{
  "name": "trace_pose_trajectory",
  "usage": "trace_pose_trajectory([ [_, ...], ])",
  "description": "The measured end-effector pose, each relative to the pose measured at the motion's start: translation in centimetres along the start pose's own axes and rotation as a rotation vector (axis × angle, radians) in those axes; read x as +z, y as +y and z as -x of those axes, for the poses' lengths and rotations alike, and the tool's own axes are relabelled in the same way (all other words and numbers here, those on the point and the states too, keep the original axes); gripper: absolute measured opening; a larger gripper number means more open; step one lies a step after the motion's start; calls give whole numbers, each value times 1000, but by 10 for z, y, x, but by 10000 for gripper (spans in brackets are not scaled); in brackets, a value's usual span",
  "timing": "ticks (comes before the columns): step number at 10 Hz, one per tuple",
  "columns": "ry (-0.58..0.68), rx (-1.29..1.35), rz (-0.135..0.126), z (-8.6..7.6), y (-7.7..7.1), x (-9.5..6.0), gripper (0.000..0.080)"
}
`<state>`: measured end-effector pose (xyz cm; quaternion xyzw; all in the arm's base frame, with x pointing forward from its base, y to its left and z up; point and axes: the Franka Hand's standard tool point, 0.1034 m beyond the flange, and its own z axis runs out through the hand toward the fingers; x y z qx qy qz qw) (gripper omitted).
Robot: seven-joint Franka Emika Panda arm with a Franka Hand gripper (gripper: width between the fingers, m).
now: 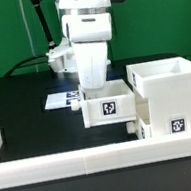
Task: Assemble drawer
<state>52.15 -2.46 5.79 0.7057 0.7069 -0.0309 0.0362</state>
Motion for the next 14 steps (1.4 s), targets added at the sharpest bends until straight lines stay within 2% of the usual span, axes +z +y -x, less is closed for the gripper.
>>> trace_pose_trajectory([
  [4,0,-2,-4,1,0,2,44],
  [8,1,-9,6,-4,17,3,44],
  [14,2,4,17,-9,22,-1,44],
])
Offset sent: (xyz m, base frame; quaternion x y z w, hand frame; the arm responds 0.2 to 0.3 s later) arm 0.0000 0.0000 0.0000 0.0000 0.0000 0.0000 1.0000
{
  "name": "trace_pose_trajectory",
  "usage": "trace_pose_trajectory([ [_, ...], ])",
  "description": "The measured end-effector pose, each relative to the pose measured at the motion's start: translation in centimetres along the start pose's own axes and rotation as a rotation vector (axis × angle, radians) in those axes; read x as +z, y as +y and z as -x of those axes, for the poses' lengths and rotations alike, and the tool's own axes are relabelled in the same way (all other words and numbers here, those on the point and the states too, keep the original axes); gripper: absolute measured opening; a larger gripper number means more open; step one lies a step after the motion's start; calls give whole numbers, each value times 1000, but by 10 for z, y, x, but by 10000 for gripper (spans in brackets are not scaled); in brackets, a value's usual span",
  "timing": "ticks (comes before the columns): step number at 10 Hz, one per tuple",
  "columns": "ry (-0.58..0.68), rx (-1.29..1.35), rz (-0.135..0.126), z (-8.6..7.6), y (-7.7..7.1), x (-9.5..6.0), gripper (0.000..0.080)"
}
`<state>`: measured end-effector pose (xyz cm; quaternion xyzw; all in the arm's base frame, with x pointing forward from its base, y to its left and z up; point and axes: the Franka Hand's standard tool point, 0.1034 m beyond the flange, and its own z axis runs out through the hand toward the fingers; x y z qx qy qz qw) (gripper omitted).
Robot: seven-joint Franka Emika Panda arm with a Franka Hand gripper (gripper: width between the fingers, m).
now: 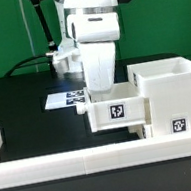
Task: Assemble drawer
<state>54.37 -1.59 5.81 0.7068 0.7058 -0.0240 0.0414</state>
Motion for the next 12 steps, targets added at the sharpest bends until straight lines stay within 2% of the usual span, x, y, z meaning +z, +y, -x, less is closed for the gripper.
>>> trace_pose_trajectory([
  [5,1,3,-1,0,-1,2,44],
  [12,4,15,-3,-11,0,2,44],
])
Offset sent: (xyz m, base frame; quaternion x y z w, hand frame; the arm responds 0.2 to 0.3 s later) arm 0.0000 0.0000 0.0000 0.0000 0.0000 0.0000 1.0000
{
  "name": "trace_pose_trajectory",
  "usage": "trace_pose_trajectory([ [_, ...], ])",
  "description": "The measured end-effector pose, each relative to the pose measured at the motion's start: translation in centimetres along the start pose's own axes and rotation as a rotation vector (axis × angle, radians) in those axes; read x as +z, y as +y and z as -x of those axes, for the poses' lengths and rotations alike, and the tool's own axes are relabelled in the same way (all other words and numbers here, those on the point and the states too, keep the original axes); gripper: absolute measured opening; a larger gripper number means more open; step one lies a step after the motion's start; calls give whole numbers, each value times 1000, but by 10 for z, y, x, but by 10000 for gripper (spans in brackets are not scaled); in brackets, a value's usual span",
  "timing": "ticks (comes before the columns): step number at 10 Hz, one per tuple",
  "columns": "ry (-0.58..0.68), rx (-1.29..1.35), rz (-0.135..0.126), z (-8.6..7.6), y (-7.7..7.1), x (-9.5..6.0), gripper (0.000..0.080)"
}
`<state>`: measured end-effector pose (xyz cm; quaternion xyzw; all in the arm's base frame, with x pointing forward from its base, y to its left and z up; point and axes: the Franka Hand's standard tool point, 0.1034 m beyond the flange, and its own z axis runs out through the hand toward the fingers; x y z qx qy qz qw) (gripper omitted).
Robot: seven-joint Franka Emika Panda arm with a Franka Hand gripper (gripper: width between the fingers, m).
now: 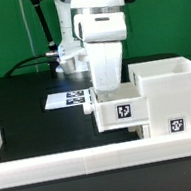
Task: Assemble drawer
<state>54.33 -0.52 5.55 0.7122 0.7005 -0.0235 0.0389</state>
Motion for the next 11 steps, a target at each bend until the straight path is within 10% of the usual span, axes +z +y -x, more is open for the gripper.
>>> trace_pose_trajectory([
  [11,5,-4,-2,-9,-1,0,120],
])
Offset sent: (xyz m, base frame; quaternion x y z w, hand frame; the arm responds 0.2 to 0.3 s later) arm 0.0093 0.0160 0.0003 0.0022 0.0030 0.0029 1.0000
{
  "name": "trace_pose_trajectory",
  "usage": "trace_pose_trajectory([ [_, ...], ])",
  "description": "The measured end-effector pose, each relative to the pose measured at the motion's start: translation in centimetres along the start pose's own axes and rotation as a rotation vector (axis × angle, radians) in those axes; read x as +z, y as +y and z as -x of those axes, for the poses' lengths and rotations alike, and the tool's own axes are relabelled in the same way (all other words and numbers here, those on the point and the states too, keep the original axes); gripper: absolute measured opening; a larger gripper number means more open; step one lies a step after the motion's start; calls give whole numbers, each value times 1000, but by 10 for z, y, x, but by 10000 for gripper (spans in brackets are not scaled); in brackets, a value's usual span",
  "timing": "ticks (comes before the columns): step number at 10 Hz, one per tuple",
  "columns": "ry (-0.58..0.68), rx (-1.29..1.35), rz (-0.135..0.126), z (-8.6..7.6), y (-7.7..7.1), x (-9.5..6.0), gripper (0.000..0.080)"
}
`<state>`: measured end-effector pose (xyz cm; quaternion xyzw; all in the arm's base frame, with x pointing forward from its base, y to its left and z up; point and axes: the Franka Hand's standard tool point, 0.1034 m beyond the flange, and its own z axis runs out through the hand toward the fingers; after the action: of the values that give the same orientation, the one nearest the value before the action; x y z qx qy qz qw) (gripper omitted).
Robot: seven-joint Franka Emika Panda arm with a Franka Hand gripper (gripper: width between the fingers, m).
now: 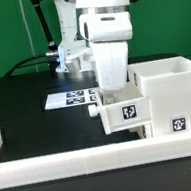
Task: Assemble drawer
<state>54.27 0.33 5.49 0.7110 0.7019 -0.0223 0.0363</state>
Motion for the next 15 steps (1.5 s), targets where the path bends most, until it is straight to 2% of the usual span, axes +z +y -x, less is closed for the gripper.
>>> trace_pose_trajectory([
  [1,0,6,2,-1,1,-1,255],
  [2,1,12,5,-2,1,-3,450],
  [3,1,12,7,-2,2,-4,450],
  [4,-1,17,9,-3,3,-8,577],
  [5,-5,20,12,-3,4,-16,627],
  [8,-26,31,13,13,10,-45,648],
  [10,-39,23,15,33,14,-59,648],
  [11,-43,17,7,44,13,-58,648],
  [13,-40,28,16,44,13,-57,648],
  [14,-35,20,38,43,17,-55,648],
  [15,-5,2,146,41,26,-45,648],
])
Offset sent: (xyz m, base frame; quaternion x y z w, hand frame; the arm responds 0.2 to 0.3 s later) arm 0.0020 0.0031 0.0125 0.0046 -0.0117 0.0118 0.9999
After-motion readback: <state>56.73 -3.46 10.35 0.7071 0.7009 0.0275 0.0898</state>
